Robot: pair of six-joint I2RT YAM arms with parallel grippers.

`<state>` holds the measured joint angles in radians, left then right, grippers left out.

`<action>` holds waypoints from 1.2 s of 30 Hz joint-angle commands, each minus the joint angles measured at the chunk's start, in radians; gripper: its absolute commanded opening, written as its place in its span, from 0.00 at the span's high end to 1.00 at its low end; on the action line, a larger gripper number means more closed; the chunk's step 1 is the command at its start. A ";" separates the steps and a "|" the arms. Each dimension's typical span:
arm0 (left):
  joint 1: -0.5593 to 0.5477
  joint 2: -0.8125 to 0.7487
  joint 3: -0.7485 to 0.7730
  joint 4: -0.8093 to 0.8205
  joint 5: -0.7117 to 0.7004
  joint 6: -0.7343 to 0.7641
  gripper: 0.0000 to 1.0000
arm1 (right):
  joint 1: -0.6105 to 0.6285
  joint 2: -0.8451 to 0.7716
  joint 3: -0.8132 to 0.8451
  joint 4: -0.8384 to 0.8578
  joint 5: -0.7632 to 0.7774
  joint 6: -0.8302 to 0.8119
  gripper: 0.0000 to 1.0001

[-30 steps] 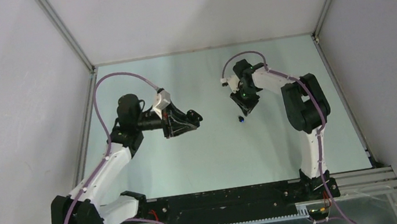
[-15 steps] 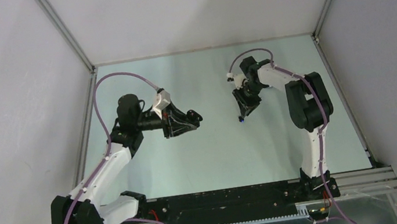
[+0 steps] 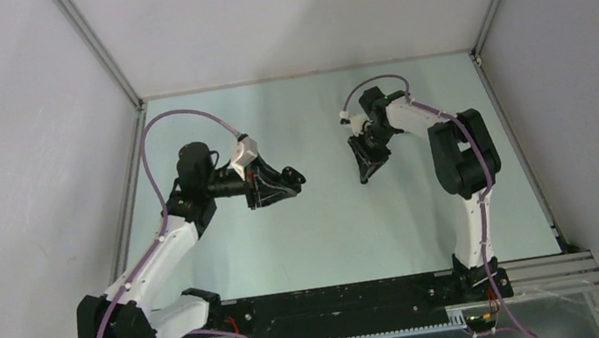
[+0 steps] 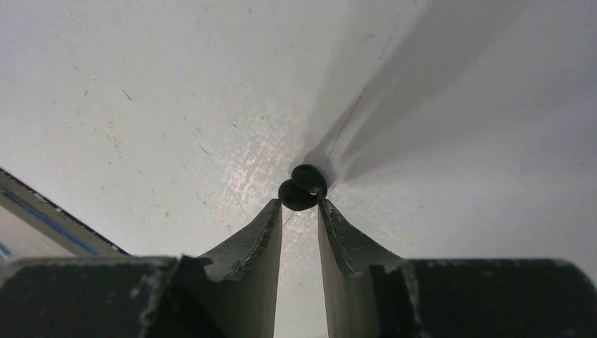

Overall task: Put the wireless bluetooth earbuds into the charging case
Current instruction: Pick up the earbud from the center of the board.

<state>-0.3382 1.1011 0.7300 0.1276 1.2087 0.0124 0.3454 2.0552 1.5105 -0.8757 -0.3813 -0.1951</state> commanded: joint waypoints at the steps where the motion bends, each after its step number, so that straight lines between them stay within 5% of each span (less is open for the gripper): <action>1: -0.005 -0.014 0.051 0.010 0.017 0.029 1.00 | -0.062 -0.077 0.006 0.004 -0.158 0.007 0.69; 4: -0.005 -0.012 0.050 0.010 0.017 0.030 1.00 | -0.098 -0.104 0.003 0.009 -0.230 -0.004 0.67; 21: -0.005 -0.024 0.051 0.007 0.015 0.032 1.00 | -0.024 0.006 -0.015 0.043 0.032 0.027 0.64; 36: -0.005 -0.022 0.052 0.004 0.013 0.036 1.00 | -0.102 0.024 -0.016 0.024 -0.144 0.034 0.65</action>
<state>-0.3382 1.0985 0.7300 0.1169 1.2083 0.0269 0.2520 2.0686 1.4925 -0.8459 -0.4999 -0.1715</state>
